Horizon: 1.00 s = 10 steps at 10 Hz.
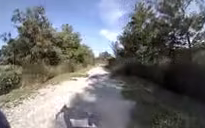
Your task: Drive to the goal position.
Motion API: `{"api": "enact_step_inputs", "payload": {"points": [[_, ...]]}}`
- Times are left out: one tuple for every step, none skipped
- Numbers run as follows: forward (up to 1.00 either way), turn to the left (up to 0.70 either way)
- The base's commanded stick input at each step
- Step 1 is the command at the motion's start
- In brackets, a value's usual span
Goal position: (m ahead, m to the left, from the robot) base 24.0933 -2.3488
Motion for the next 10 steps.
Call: {"api": "enact_step_inputs", "payload": {"points": [[1.00,0.00],[1.00,0.00],[1.00,0.00],[1.00,0.00],[1.00,0.00],[1.00,0.00],[1.00,0.00],[1.00,0.00],[1.00,0.00],[1.00,0.00]]}}
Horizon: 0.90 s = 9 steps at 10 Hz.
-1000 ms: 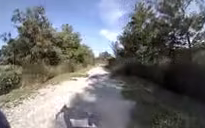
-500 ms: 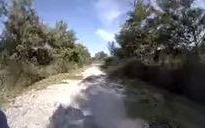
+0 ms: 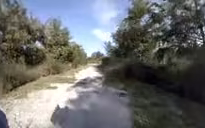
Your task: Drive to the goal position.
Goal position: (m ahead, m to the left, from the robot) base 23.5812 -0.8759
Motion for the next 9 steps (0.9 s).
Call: {"api": "enact_step_inputs", "payload": {"points": [[1.00,0.00],[1.00,0.00],[1.00,0.07],[1.00,0.23],[1.00,0.27],[1.00,0.27],[1.00,0.27],[1.00,0.27],[1.00,0.27]]}}
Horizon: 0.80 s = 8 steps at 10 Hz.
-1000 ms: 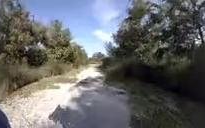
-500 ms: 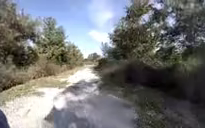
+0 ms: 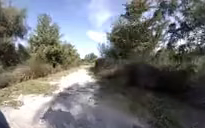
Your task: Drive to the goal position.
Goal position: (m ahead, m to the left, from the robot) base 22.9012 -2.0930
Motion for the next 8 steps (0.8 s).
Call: {"api": "enact_step_inputs", "payload": {"points": [[1.00,0.27],[1.00,0.27],[1.00,0.27],[1.00,0.27],[1.00,0.27],[1.00,0.27],[1.00,0.27],[1.00,0.27]]}}
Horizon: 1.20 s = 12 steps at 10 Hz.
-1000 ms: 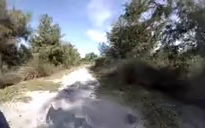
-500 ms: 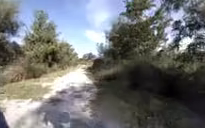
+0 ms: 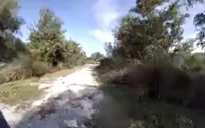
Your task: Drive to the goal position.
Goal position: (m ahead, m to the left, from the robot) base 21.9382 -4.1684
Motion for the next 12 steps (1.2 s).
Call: {"api": "enact_step_inputs", "payload": {"points": [[1.00,0.27],[1.00,0.27],[1.00,0.27],[1.00,0.27],[1.00,0.10],[1.00,0.00],[1.00,0.00],[1.00,0.00],[1.00,0.00],[1.00,0.00],[1.00,0.00],[1.00,0.00]]}}
